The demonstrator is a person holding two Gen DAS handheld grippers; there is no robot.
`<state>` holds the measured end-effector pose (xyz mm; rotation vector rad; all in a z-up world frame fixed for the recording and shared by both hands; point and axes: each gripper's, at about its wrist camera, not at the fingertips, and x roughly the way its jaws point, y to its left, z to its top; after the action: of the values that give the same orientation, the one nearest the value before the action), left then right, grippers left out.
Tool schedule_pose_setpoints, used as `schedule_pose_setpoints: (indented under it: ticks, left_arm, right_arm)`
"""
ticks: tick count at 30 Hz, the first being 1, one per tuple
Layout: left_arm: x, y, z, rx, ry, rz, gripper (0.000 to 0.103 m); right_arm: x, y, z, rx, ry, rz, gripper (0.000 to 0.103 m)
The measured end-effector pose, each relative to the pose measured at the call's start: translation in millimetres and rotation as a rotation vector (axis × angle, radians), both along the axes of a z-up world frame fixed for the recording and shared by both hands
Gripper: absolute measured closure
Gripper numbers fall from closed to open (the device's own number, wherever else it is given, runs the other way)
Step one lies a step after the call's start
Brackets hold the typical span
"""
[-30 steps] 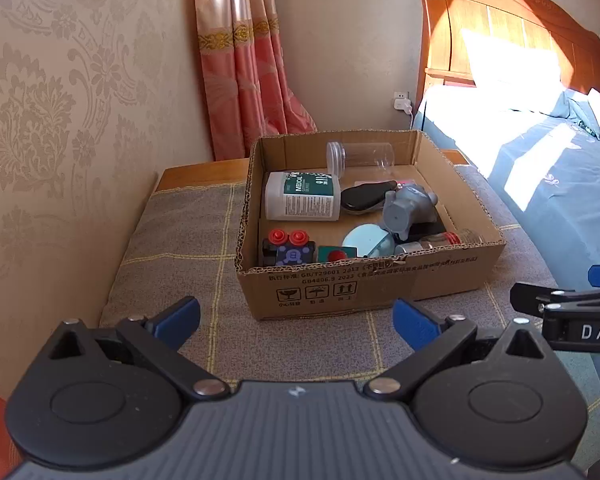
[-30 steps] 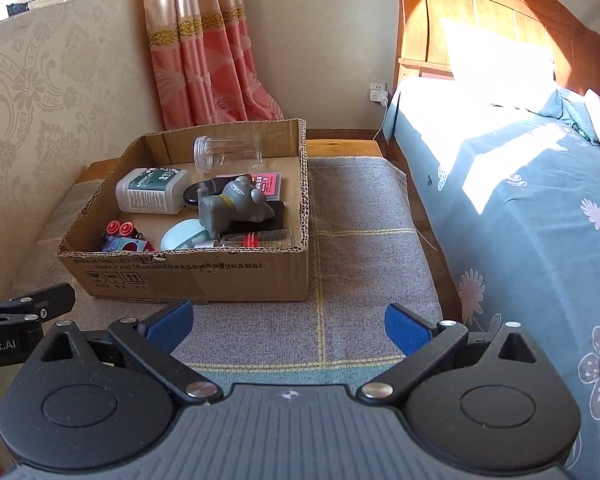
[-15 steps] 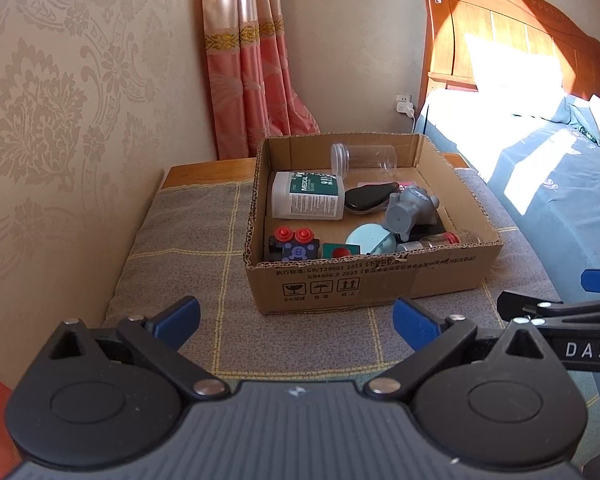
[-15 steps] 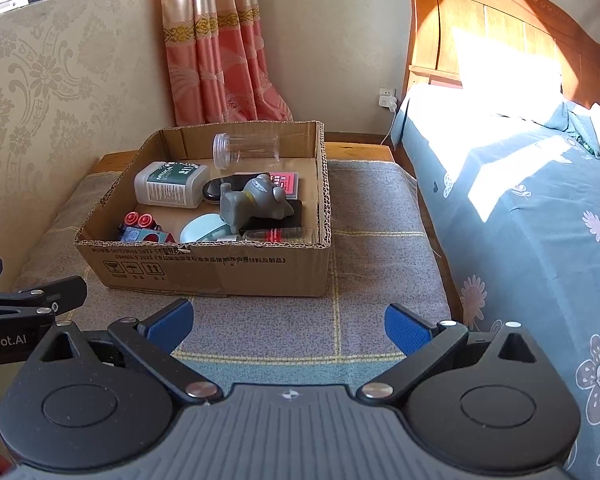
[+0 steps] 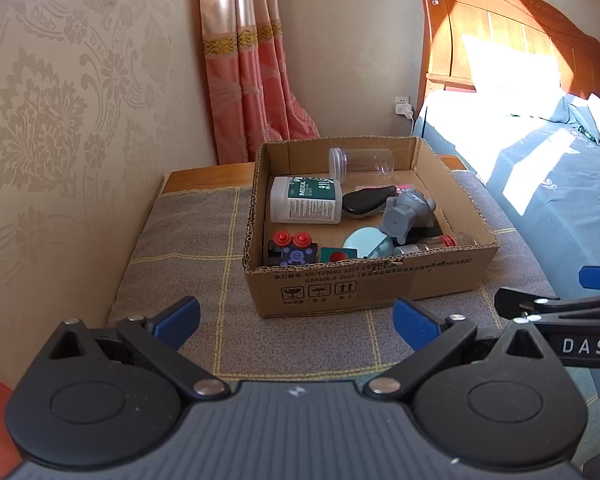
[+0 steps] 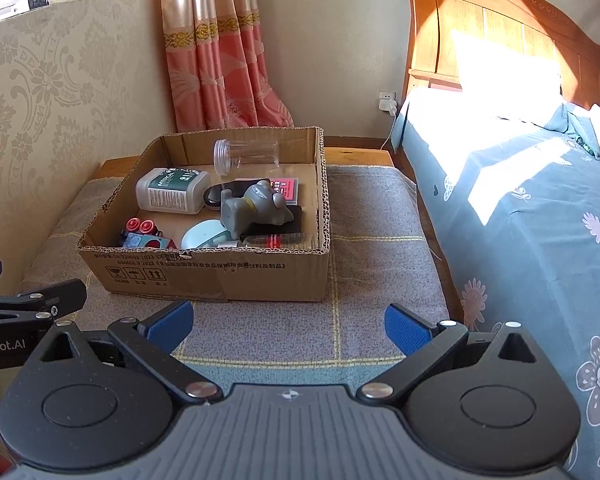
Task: Organize rigid objects
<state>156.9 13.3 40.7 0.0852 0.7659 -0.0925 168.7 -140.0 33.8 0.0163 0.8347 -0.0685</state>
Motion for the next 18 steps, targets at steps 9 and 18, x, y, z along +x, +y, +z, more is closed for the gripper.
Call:
schedule_pose_setpoints:
  ticks: [9, 18]
  left_arm:
    - [-0.3, -1.8, 0.5, 0.005, -0.001, 0.003, 0.001]
    - [-0.8, -1.5, 1.3, 0.008, -0.004, 0.003, 0.001]
  right_arm:
    - [0.0, 1.1, 1.0, -0.003, -0.006, -0.001, 0.000]
    - [-1.6, 0.3, 2.3, 0.000, -0.010, -0.002, 0.000]
